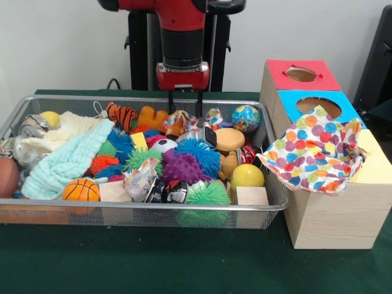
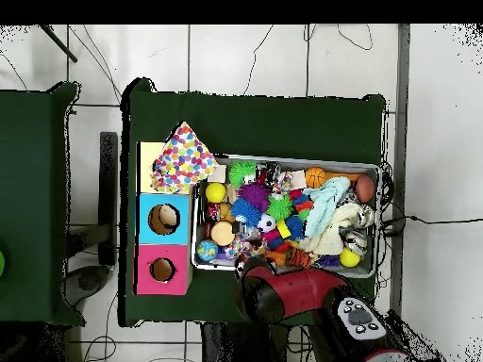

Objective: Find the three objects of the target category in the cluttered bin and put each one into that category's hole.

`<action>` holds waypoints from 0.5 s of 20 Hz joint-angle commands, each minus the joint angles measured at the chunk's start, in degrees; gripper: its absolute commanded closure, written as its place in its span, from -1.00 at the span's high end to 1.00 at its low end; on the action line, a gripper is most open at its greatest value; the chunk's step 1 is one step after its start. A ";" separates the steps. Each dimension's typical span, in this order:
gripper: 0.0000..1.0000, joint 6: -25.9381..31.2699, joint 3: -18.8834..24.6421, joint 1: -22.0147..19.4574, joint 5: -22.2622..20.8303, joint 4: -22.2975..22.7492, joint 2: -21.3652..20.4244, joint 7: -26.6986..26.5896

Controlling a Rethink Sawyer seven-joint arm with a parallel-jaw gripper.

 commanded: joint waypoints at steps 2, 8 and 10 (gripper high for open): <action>1.00 -3.06 1.74 0.47 1.43 -8.12 7.82 5.96; -1.00 -6.19 2.47 -0.04 0.13 -9.75 9.65 5.42; -1.00 -6.51 2.42 -0.11 0.27 -9.61 9.72 5.67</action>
